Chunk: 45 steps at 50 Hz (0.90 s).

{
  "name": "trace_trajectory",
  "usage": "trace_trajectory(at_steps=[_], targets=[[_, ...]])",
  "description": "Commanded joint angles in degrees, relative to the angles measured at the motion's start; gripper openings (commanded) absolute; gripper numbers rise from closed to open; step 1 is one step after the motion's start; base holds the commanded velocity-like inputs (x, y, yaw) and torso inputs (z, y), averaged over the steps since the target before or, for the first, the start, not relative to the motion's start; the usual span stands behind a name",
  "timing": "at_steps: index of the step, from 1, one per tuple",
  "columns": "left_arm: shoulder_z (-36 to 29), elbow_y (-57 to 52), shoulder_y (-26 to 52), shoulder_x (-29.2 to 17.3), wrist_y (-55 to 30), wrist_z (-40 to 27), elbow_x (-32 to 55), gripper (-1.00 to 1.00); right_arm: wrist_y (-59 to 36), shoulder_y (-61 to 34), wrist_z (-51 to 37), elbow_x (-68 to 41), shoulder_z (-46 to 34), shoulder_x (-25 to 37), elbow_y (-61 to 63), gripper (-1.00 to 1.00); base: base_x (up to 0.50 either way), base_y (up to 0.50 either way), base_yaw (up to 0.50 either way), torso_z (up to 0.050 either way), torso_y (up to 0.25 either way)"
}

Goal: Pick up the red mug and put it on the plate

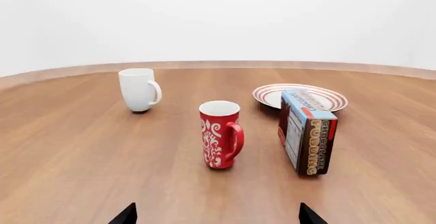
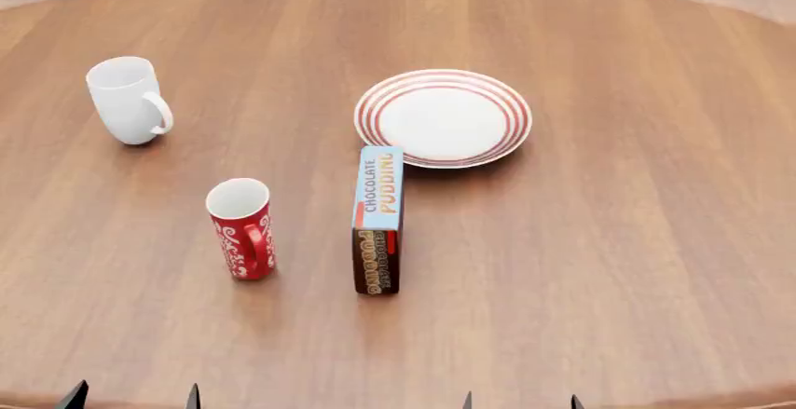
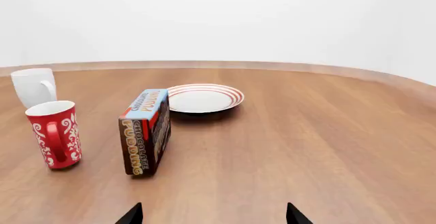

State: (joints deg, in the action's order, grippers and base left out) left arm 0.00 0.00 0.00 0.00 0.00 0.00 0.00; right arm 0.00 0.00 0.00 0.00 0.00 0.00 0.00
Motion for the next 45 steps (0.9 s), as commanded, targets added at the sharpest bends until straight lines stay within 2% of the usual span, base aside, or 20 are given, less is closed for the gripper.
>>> trace_trajectory(at_steps=[1,20,45], targets=[[-1.1,0.0,0.0,-0.9,0.1,-1.2,0.7,1.0,-0.2,-0.1,-1.6,-1.0,-0.9,0.8,0.1,1.0,0.0,0.0,0.0,0.0,0.0],[-3.9,0.6,0.2,-3.4,1.7,-3.0,4.6,1.0,0.0,0.2,-4.1,-4.3,-3.9,3.5,0.5,1.0,0.0,0.0,0.0,0.0,0.0],[-6.0,7.2,1.1,-4.7,19.5,-5.4,3.8,1.0,0.8,0.3,-5.8,-6.4,-5.8,5.3,0.6,1.0,0.0,0.0,0.0,0.0,0.0]])
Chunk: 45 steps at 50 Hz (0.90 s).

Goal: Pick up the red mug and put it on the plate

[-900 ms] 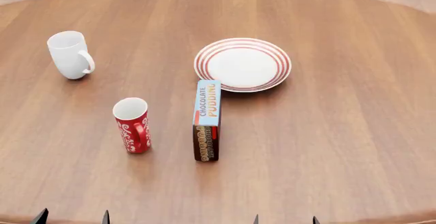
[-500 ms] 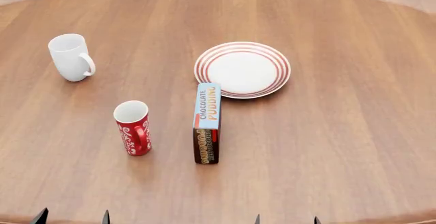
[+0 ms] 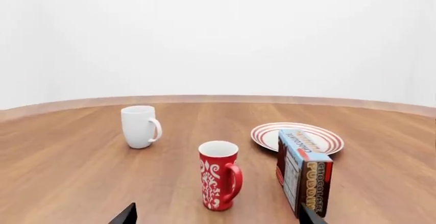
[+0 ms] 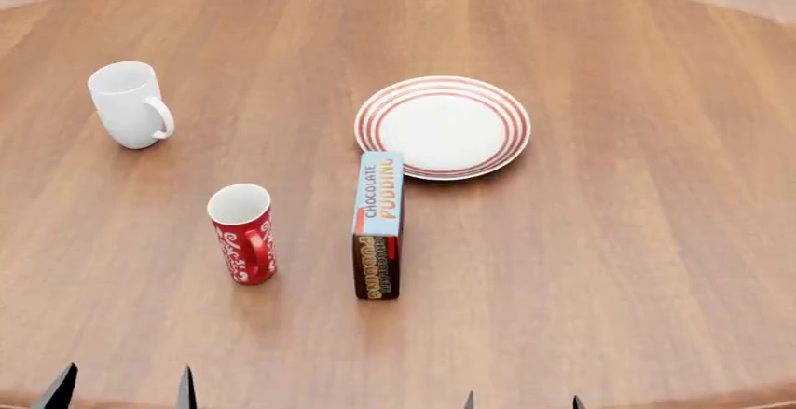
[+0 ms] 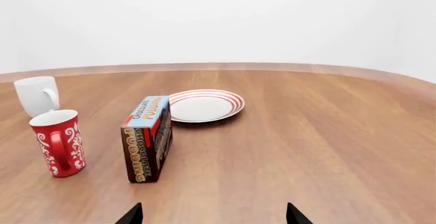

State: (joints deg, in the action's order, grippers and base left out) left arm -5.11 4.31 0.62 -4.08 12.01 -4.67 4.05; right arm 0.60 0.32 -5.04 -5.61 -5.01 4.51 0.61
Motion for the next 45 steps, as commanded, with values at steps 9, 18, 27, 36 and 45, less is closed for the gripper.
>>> trace_trajectory(at_steps=[9,18,27,36,45], targets=[[-1.9,5.6,1.2,-1.2,14.1,-1.0,-0.8,1.0,0.8,-0.3,-1.1,-1.6,-1.5,1.3,-0.6,1.0,0.0,0.0,0.0,0.0,0.0],[-2.7,8.0,1.9,-1.7,19.5,-1.7,-1.6,1.0,1.0,-0.5,-1.5,-2.2,-2.1,1.8,-0.8,1.0,0.0,0.0,0.0,0.0,0.0],[-3.2,11.1,2.9,-2.1,26.5,-3.0,-3.6,1.0,1.0,-0.3,-1.9,-2.9,-2.5,2.3,-0.4,1.0,0.0,0.0,0.0,0.0,0.0],[-3.1,13.3,3.5,-1.9,31.2,-5.0,-4.5,1.0,1.0,-0.3,-2.4,-3.3,-3.0,2.7,-0.3,1.0,0.0,0.0,0.0,0.0,0.0],[-3.2,14.5,3.9,-1.9,33.6,-6.4,-4.6,1.0,0.6,-0.2,-2.5,-4.7,-3.1,3.1,0.2,1.0,0.0,0.0,0.0,0.0,0.0]])
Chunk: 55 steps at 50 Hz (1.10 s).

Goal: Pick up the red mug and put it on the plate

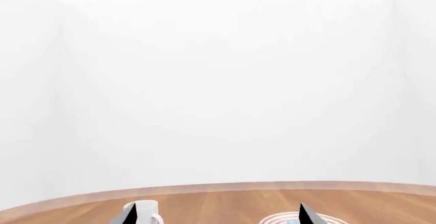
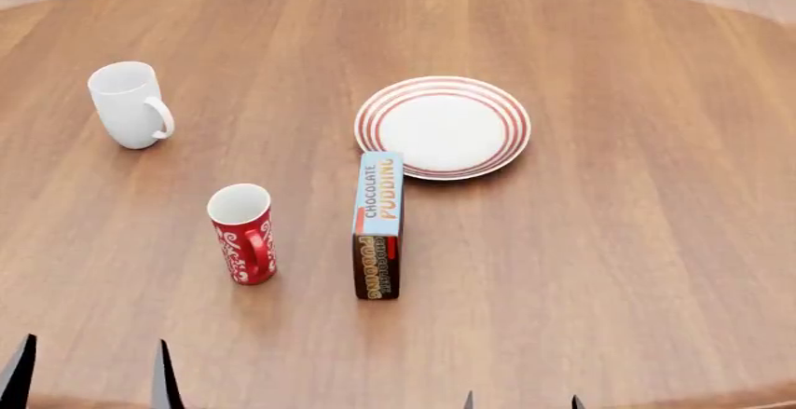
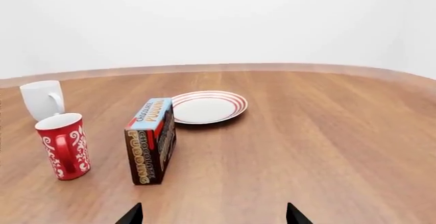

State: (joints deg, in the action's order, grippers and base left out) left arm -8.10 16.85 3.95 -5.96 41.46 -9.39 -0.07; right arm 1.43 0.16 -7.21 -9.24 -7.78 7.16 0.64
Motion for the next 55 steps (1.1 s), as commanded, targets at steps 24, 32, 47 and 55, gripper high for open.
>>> trace_trajectory(at_steps=[24,32,47,55], targets=[[-2.2,3.1,1.2,-1.3,6.3,-2.1,0.1,1.0,2.1,0.0,-0.4,-1.6,-1.9,1.5,-0.2,1.0,0.0,0.04,0.0,0.0,0.0],[-2.6,3.1,1.3,-1.5,6.5,-2.5,0.2,1.0,2.1,0.1,-0.7,-2.0,-2.2,1.7,0.1,1.0,0.0,0.25,0.0,0.0,0.0],[-3.3,3.1,1.4,-2.0,6.5,-3.1,0.4,1.0,2.1,0.1,-1.4,-2.5,-2.6,2.2,0.3,1.0,0.0,0.25,0.0,0.0,0.0],[-3.6,3.1,1.4,-2.2,6.4,-3.5,0.5,1.0,2.4,0.1,-1.7,-2.7,-2.9,2.3,0.1,1.0,0.0,0.25,0.0,0.0,0.0]])
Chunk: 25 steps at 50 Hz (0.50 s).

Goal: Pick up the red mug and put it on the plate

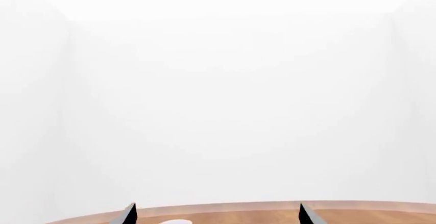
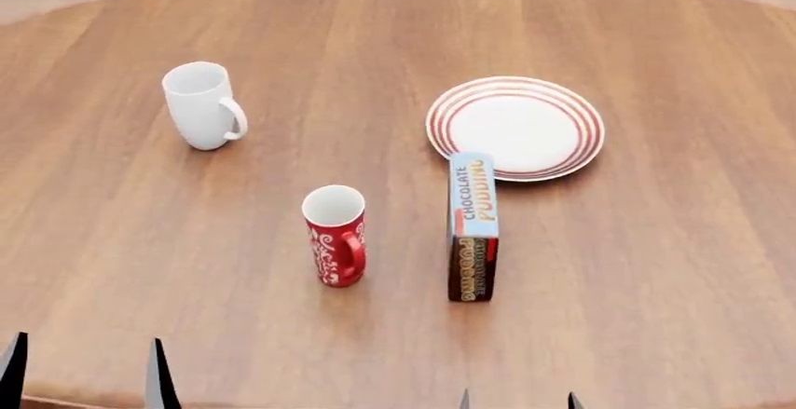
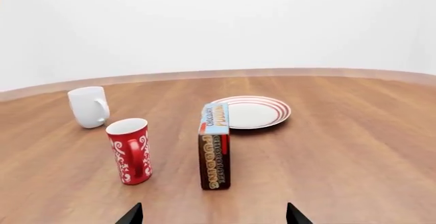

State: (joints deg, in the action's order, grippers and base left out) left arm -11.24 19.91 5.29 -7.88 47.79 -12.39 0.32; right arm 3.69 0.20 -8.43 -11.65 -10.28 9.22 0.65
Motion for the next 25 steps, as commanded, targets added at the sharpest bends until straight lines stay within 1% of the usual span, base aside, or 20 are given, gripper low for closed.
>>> trace_trajectory(at_steps=[1,25], targets=[[-0.5,0.0,0.1,-0.3,0.0,-0.5,0.2,1.0,0.2,0.0,-0.5,-0.3,-0.4,0.3,0.0,1.0,0.0,0.25,0.0,0.0,0.0],[-1.4,0.1,0.2,-0.9,0.2,-1.6,0.3,1.0,0.4,0.0,-1.3,-1.0,-1.1,1.0,0.2,1.0,0.0,0.25,0.0,0.0,0.0]])
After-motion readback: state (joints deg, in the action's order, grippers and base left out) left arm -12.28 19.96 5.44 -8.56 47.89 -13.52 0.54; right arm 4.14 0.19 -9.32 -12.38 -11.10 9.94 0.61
